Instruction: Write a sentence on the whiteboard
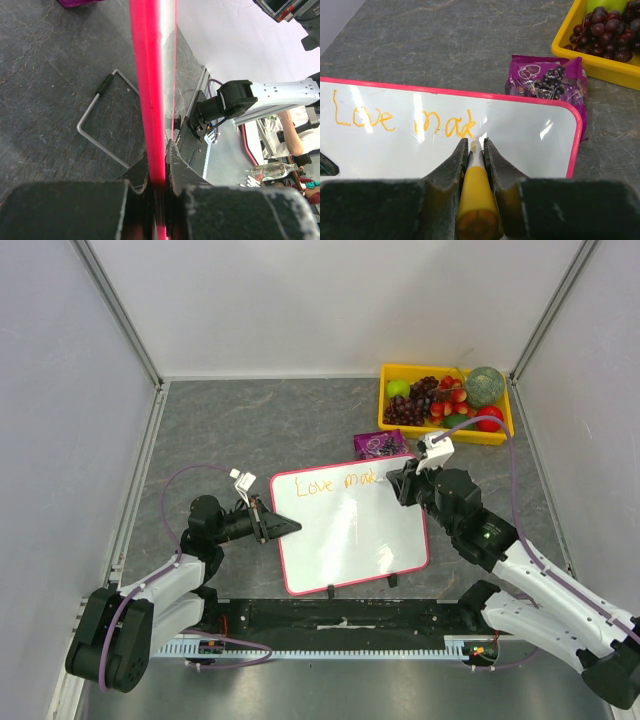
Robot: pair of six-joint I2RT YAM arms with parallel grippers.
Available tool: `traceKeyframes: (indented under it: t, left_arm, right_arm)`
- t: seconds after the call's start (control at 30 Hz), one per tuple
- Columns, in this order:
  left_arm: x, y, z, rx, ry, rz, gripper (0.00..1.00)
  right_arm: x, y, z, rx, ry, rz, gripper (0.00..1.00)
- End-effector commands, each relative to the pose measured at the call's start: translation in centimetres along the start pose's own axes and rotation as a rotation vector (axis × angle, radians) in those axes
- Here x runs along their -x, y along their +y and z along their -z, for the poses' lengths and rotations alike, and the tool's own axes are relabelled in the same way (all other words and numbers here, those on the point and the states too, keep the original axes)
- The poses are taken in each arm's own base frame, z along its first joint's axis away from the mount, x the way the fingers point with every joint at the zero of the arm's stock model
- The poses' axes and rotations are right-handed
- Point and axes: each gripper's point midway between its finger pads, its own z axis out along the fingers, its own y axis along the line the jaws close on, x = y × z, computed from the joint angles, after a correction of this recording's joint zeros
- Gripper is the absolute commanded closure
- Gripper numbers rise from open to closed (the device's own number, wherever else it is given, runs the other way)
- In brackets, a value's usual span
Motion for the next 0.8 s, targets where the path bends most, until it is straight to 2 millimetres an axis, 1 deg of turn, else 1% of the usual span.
traceKeyframes:
  t: [0.0, 0.13, 0.47, 0.53, 0.6, 0.77]
  left_arm:
    - [-0.4, 1.8, 0.0, 0.052, -0.001, -0.139, 0.98]
    - [-0.4, 1.8, 0.0, 0.050, 0.001, -0.140, 0.98]
    - [-0.4, 1.8, -0.1, 0.051, 0.000, -0.143, 0.98]
    - [-0.4, 1.8, -0.1, 0.052, 0.001, -0.142, 0.98]
    - [-0.4, 1.8, 0.0, 0.052, 0.001, -0.140, 0.98]
    - [-0.4, 1.8, 0.0, 0.052, -0.001, -0.143, 0.98]
  right_arm:
    - [-1.6, -1.5, 0.3, -0.060, 0.050, 0.035, 1.00]
    - [-1.0, -1.2, 0.4, -0.050, 0.035, 0.032, 1.00]
    - [4.6, 0.4, 1.7, 0.008, -0.117, -0.040, 1.00]
    - [5.1, 0.4, 1.5, 0.002, -0.125, -0.032, 1.00]
    - [5.2, 0.4, 1.1, -0.006, -0.118, -0.021, 1.00]
    - [4.4, 0.4, 0.2, -0.006, -0.099, -0.014, 1.00]
